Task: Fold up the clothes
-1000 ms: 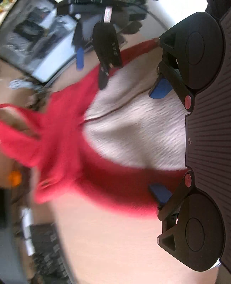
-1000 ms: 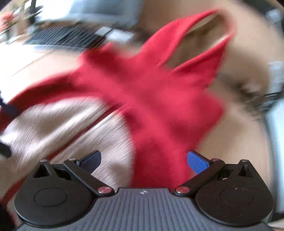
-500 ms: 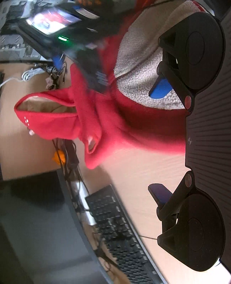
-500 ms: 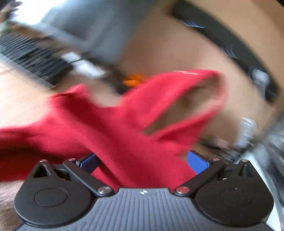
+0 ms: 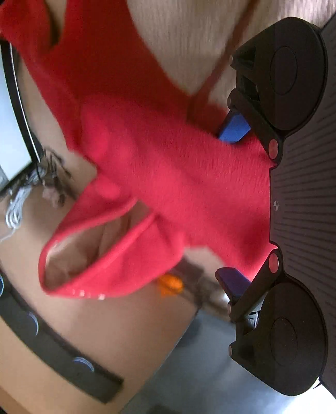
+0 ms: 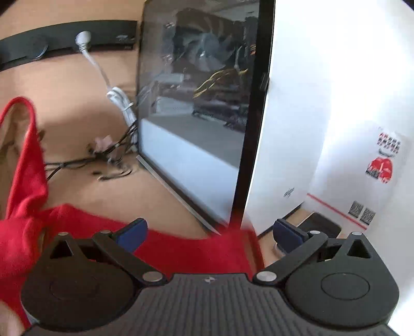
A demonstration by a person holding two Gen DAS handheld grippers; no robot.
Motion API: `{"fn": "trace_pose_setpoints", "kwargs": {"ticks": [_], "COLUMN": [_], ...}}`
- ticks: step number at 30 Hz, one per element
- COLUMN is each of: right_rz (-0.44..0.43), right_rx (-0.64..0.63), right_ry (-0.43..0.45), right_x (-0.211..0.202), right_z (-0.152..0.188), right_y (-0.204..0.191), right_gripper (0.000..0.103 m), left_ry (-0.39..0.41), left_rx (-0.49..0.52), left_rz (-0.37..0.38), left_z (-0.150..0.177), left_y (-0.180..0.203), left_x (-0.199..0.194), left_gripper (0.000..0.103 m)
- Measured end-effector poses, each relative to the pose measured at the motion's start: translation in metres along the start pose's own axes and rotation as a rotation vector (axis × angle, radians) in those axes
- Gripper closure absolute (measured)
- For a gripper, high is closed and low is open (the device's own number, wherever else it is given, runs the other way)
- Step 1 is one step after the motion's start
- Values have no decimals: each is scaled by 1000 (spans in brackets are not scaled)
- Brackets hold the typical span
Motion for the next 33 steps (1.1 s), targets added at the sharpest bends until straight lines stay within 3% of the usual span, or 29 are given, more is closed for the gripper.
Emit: {"fn": "trace_pose_setpoints", "kwargs": {"ticks": [3,6,7,10,14,17,23,25,29,31,33], "right_rz": [-86,-198,-234,-335,-451,-487,-452,-463,-472,-452,-368], "right_rx": [-63,-167,-195,-257,-388,-470,-597,-607,-595,-606,-610], "right_ry": [11,9,5,-20,-30,36,256,272,210,168,242], "right_x": [-9,-15,-16,-13,-3,0,22,39,89,115,129], "right_z": [5,3,2,-8,-36,-68,-122,-131,-142,-142,-148], "right_y": [-13,-30,-35,-55,-94,-128,-204,-231,-277,-300,-318], "right_gripper": [0,0,0,0,0,0,0,0,0,0,0], "left_ry": [-31,-155,-207,-322,-387,-404,-387,-384,-356,-342,-324], "left_rx": [-102,-365,-455,-692,-884,-1060,-1437,-1490,-1386,-1349,-1328], "left_rz": [-237,-379,-395,-320,-234,-231,-298,-271,-255,-208,-155], "left_z": [22,67,88,142,180,196,231,235,215,207,201], "left_y": [-48,-111,-130,-156,-156,-162,-181,-184,-177,-170,-163], "left_x": [1,-12,-16,-32,-51,-63,-101,-114,-139,-148,-153], "left_gripper": [0,0,0,0,0,0,0,0,0,0,0]}}
Point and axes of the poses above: each gripper's, at about its wrist camera, not at the fingertips, and x roughly the way its jaws point, y to its right, z to its underside, the point moved 3 cm from there along x, roughly the way its jaws point, and after that the axes turned 1 degree about -z, right-handed, at the moved point
